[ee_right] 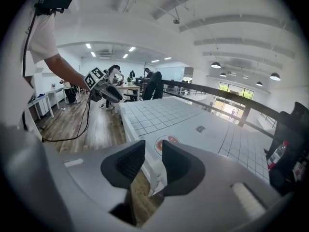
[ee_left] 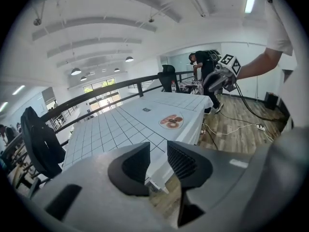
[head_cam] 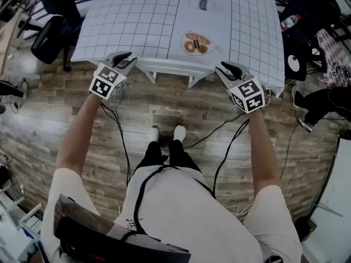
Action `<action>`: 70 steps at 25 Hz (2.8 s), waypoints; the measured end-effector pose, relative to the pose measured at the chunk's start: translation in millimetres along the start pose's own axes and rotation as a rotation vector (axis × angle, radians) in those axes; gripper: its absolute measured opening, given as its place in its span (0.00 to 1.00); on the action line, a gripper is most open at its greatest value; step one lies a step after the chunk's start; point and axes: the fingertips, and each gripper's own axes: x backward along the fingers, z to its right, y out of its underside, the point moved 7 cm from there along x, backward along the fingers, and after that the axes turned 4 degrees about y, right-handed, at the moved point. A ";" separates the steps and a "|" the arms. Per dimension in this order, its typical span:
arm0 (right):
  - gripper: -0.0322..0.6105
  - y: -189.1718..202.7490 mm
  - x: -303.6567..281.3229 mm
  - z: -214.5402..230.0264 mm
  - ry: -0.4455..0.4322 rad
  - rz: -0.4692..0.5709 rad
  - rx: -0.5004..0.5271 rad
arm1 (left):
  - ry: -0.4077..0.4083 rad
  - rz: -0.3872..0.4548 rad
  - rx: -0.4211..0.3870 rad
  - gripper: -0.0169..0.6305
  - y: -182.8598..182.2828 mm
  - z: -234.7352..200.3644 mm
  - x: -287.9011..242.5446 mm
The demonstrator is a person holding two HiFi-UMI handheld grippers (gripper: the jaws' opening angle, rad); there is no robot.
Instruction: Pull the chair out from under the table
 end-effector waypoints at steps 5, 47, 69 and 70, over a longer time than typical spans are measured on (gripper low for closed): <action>0.36 15.9 -19.5 2.8 -0.061 -0.088 0.052 | 0.083 -0.133 -0.074 0.36 21.7 -6.1 -22.3; 0.31 100.8 -108.1 10.5 -0.162 -0.136 -0.095 | 0.259 -0.210 -0.016 0.28 85.3 -31.3 -95.4; 0.31 122.3 -44.4 -72.8 -0.171 -0.213 -0.097 | 0.321 -0.262 0.004 0.28 112.9 35.5 -40.1; 0.31 123.6 -41.0 -77.3 -0.173 -0.216 -0.096 | 0.322 -0.262 0.005 0.28 114.7 39.9 -36.7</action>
